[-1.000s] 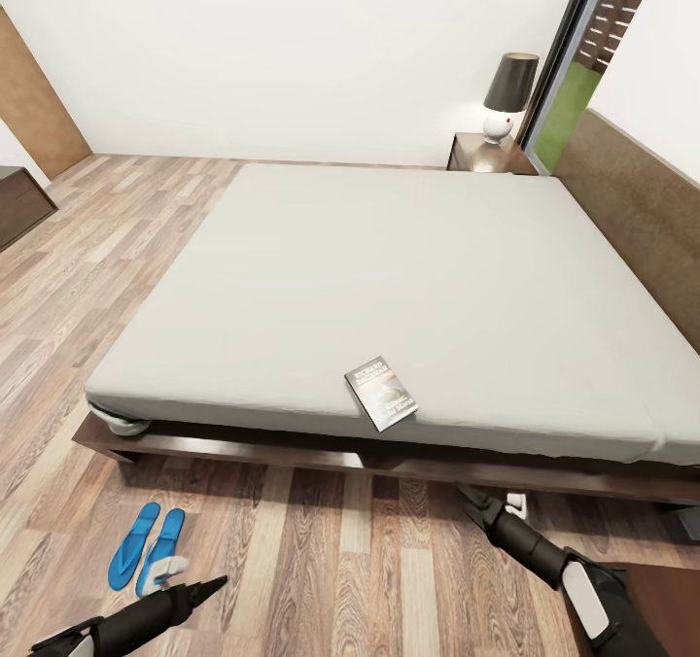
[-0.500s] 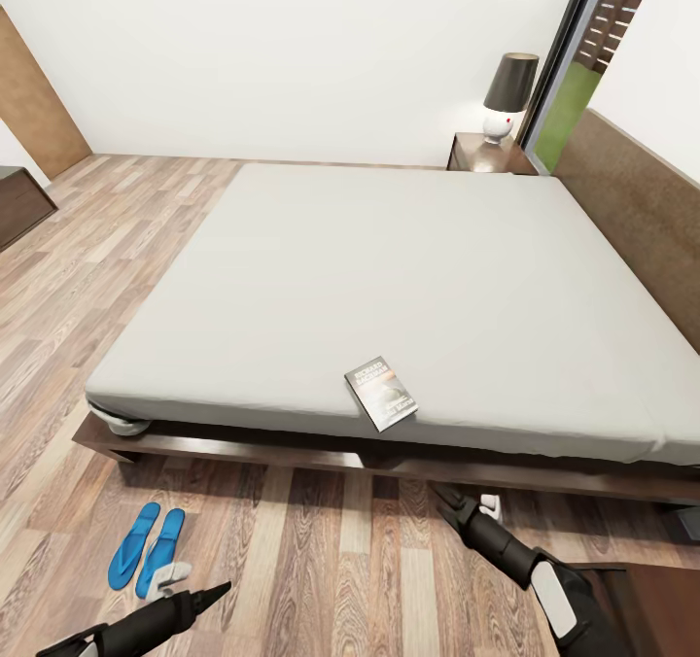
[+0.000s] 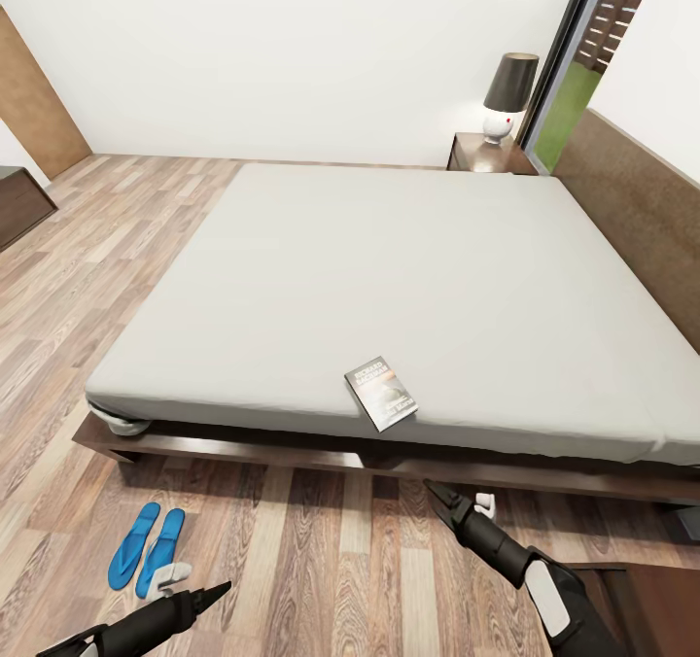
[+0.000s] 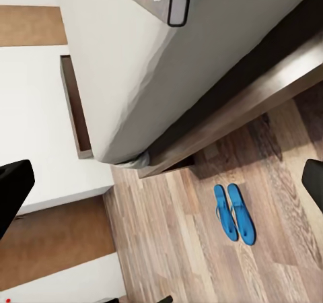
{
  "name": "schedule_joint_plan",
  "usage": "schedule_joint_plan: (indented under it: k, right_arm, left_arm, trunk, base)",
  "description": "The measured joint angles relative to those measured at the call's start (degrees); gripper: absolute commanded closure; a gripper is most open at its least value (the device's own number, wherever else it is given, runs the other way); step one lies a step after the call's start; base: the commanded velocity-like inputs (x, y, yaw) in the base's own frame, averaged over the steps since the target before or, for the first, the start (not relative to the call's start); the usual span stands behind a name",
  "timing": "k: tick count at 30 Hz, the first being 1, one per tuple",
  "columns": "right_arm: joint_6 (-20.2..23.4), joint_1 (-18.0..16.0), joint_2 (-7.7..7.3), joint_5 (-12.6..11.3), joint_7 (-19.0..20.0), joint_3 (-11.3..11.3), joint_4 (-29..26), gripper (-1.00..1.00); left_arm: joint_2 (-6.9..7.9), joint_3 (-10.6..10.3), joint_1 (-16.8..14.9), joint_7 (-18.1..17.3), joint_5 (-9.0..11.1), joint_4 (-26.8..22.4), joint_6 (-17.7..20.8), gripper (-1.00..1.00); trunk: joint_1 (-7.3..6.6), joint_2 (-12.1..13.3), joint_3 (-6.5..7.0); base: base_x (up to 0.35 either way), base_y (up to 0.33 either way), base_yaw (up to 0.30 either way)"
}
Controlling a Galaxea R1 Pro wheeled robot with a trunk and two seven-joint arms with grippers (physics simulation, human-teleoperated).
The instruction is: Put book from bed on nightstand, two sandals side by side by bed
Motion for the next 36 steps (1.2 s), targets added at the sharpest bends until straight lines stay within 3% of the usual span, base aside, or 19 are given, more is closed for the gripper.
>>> schedule_joint_plan:
  k: [5,10,11,16,26,36]
  right_arm:
    - [-0.02,-0.01,0.33,0.01,-0.08,0.02,0.06,-1.0]
    - [-0.35,-0.03,2.77,-0.69,-0.04,-0.18,0.47,-1.0]
    - [-1.7,-0.03,3.41,-2.44,-0.03,-0.21,0.67,-1.0]
    - [-4.25,-0.04,3.83,-7.36,-0.02,-0.2,0.85,-1.0]
    - [-4.84,-0.04,3.89,-15.95,0.13,-0.05,2.75,-1.0]
    - [-4.41,-0.04,3.86,-16.57,0.53,0.23,3.32,-1.0]
  left_arm:
    - [0.0,0.0,0.0,0.0,0.0,0.04,0.0,-1.0]
    - [-0.14,0.0,0.0,0.01,0.0,0.02,-0.01,-1.0]
    - [-0.33,-0.01,0.0,0.01,0.0,0.0,-0.02,-1.0]
    - [-0.55,0.0,0.0,0.01,0.0,0.0,-0.04,-1.0]
    - [-0.8,0.0,0.0,0.0,0.0,0.06,-0.02,-1.0]
    - [-0.88,0.0,0.0,0.01,0.0,0.07,-0.04,-1.0]
  trunk:
    - [0.0,0.0,0.0]
    - [0.0,0.0,0.0]
    - [0.0,0.0,0.0]
    - [0.0,0.0,0.0]
    - [0.0,0.0,0.0]
    - [0.0,0.0,0.0]
  base:
    - [0.0,0.0,0.0]
    - [0.0,0.0,0.0]
    - [0.0,0.0,0.0]
    - [0.0,0.0,0.0]
    - [0.0,0.0,0.0]
    - [0.0,0.0,0.0]
